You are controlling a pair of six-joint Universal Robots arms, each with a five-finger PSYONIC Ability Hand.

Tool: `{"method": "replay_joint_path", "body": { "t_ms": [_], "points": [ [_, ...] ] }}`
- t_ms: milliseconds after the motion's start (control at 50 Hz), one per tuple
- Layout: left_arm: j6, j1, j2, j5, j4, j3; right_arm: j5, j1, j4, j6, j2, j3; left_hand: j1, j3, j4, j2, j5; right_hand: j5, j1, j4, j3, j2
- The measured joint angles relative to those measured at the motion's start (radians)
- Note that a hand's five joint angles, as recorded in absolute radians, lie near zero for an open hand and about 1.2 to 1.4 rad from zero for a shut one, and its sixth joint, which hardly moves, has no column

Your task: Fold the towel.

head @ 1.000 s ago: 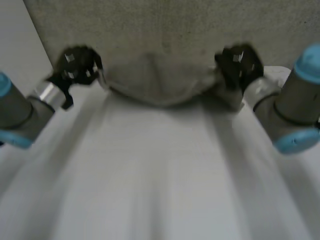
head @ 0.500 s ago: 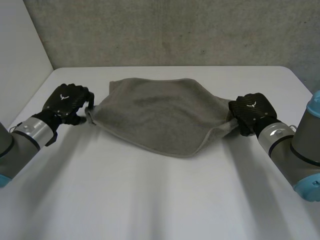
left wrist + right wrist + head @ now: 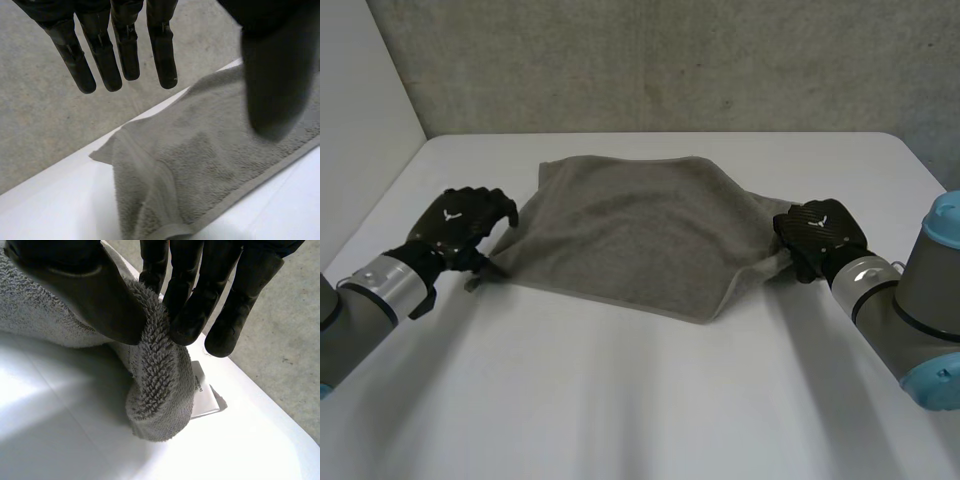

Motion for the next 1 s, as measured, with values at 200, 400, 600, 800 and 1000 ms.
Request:
{"method": "replay_joint_path", "body": {
  "t_ms": [200, 400, 600, 800, 1000],
  "points": [
    [0.104, -0.009, -0.095, -0.026, 0.019, 0.023, 0.0, 0.006, -0.001, -0.001, 0.011, 0.006, 0.0, 0.0, 0.0, 0.0, 0.009, 0.0, 0.0, 0.0, 0.0, 0.0],
    [0.268, -0.005, -0.199, -0.163, 0.024, 0.082, 0.001, 0.01, -0.002, -0.003, 0.018, 0.008, 0.002, 0.0, 0.0, 0.002, 0.041, 0.0, 0.0, 0.0, 0.0, 0.0],
    [0.275, -0.005, -0.27, -0.197, 0.061, 0.132, 0.001, 0.01, -0.003, -0.004, 0.021, 0.008, 0.072, 0.037, 0.046, 0.049, 0.102, 0.0, 0.0, 0.0, 0.0, 0.0],
    [0.264, -0.006, -0.288, -0.195, 0.095, 0.143, 0.001, 0.01, -0.003, -0.004, 0.021, 0.01, 0.332, 0.322, 0.327, 0.33, 0.364, 0.0, 0.0, 0.0, 0.0, 0.0],
    [0.261, -0.007, -0.287, -0.184, 0.093, 0.139, 0.002, 0.01, -0.002, -0.004, 0.02, 0.009, 0.736, 0.744, 0.756, 0.755, 0.78, 0.0, 0.0, 0.0, 0.0, 0.0]
  ]
}}
